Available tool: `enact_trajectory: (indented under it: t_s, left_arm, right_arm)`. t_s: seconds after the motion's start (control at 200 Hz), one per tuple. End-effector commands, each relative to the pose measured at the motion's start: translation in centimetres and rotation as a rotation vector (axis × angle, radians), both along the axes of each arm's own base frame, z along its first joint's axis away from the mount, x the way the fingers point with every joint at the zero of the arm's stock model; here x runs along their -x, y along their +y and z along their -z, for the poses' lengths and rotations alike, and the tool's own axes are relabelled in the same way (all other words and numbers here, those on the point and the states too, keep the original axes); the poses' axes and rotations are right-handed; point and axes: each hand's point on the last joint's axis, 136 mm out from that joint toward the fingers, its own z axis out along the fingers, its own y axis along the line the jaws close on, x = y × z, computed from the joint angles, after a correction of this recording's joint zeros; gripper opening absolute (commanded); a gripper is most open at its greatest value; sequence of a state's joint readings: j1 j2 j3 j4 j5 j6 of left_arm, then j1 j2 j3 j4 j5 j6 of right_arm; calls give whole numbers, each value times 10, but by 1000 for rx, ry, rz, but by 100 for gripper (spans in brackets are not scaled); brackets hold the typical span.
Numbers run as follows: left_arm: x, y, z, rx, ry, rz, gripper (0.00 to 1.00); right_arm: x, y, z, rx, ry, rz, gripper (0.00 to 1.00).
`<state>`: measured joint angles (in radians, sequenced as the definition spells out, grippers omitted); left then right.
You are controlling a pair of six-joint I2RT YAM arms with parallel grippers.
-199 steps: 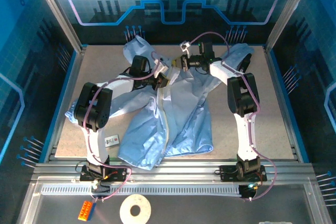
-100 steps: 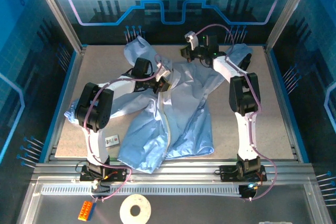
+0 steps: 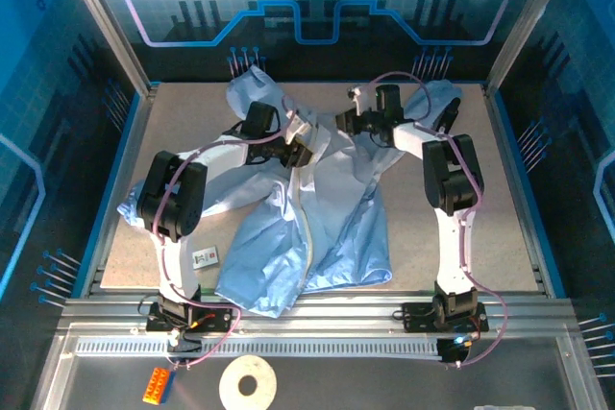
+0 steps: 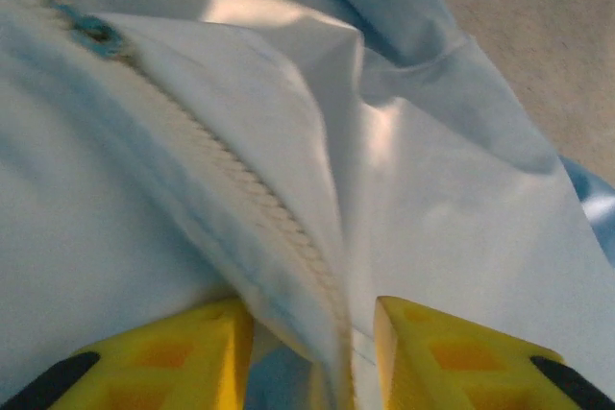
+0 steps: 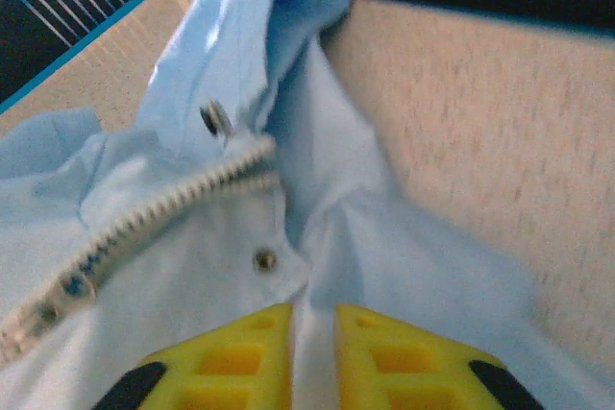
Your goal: Zip up the jacket
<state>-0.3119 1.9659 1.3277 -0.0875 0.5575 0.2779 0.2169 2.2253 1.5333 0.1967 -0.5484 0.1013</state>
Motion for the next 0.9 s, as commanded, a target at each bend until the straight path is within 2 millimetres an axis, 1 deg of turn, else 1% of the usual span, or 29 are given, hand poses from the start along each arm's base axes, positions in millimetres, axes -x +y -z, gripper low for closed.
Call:
enact_trajectory:
  t_s: [0.0,0.08,0.185,0.285,0.355,0.455,0.485,0.525,0.545,0.58,0.665,0.735,0.815,0.895]
  left_arm:
    - [-19,7,-26,-10,16,-163,41]
    - [-29,7,-32,-13,36,-246,45]
    - [-36,-1,-34,-35,55,-308,52]
    - [-43,-4,-23,-69,101,-372,54]
    - [-49,-1,-11,-103,130,-427,56]
    - [-57,4,6,-136,176,-489,57]
    - [-59,2,10,-136,188,-490,56]
    - [-61,0,12,-131,197,-487,53]
    - [-63,0,12,-128,199,-488,49]
    - [-66,-3,12,-124,204,-482,40]
    - [-73,-7,4,-117,199,-468,16]
    - [-80,-9,-11,-101,172,-455,1]
    - [-86,-13,-31,-71,127,-410,0]
    - [-88,-24,-55,-23,61,-317,0]
  right_arm:
    - [5,3,-38,-57,-45,29,22]
    - [11,5,-35,-71,-33,33,24]
    - [22,8,-23,-80,13,36,25]
    - [30,6,-12,-82,69,51,26]
    - [35,5,-6,-85,101,63,27]
    - [42,2,-6,-80,117,72,27]
    - [47,1,0,-68,152,77,27]
    - [49,-1,2,-61,170,79,27]
    - [50,-2,4,-57,178,82,27]
    - [52,-5,5,-52,189,93,27]
    - [53,-14,9,-52,214,131,28]
    - [54,-20,12,-65,245,161,28]
    - [55,-25,14,-74,264,186,28]
    - [56,-30,12,-76,267,209,29]
